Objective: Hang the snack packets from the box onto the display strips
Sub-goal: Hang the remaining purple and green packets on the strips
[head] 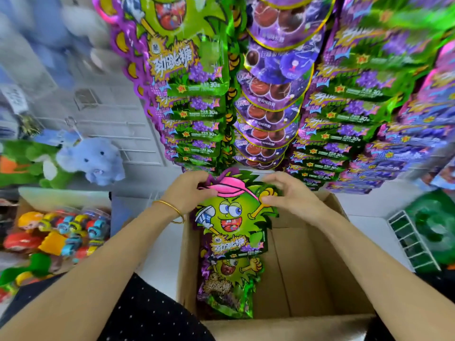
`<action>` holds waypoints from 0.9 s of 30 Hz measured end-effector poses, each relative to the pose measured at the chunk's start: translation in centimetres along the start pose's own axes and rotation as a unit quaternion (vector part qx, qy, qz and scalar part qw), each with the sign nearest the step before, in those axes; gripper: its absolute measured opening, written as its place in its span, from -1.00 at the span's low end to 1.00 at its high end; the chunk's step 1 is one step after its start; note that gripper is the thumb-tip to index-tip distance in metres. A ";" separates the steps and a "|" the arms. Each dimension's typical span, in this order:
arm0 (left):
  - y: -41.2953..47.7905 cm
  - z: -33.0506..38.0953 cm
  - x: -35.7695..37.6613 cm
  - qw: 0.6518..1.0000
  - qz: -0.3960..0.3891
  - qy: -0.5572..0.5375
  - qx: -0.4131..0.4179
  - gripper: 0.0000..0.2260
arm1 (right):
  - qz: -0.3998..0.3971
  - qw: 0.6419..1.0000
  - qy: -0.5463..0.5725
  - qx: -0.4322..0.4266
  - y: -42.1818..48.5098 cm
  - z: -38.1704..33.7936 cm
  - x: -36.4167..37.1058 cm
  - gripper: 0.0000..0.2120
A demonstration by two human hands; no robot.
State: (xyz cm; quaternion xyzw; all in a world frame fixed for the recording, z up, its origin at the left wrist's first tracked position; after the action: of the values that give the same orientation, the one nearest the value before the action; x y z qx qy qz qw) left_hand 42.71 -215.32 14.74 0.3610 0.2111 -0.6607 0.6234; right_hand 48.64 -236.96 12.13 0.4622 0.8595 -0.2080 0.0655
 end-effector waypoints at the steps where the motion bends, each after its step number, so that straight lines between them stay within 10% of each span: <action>1: 0.0 0.6 -0.6 1.000 0.000 0.000 0.006 -0.68 | 0.001 1.000 -0.015 -0.019 -0.2 -1.8 0.0 -0.65; 8: 2.1 6.2 -9.9 0.997 0.032 0.037 0.055 -0.69 | 0.061 0.981 -0.118 -0.144 0.2 -15.6 -0.3 -0.90; 12: 4.6 10.5 -17.8 0.993 0.038 0.078 0.075 -0.69 | 0.129 0.943 -0.184 -0.244 -0.5 -24.2 -1.9 -0.71; 15: 7.4 13.9 -25.0 0.974 0.199 -0.024 0.109 -0.95 | 0.172 0.914 -0.223 -0.292 -1.3 -29.9 -3.5 -0.68; 18: 10.8 16.0 -31.1 0.925 0.358 -0.058 0.118 -0.76 | 0.192 0.888 -0.255 -0.331 -1.8 -35.0 -4.4 -0.76; 27: 17.4 15.7 -33.9 0.942 0.287 -0.172 -0.024 -0.56 | 0.334 0.833 -0.311 -0.314 1.5 -44.0 -4.5 -0.80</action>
State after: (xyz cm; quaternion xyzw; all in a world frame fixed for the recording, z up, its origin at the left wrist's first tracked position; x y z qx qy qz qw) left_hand 55.04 -206.30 53.03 0.2722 0.0039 -0.5001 0.8221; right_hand 55.97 -221.32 52.84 0.5869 0.6060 -0.0253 0.5364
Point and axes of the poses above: each hand's wrist, its own y-axis towards the middle knuckle, its own x-axis out of the palm, z = x × y, the point moved 4 cm from there along y, towards the middle knuckle, and after that the axes turned 13 degrees about x, right-handed, at the moved point
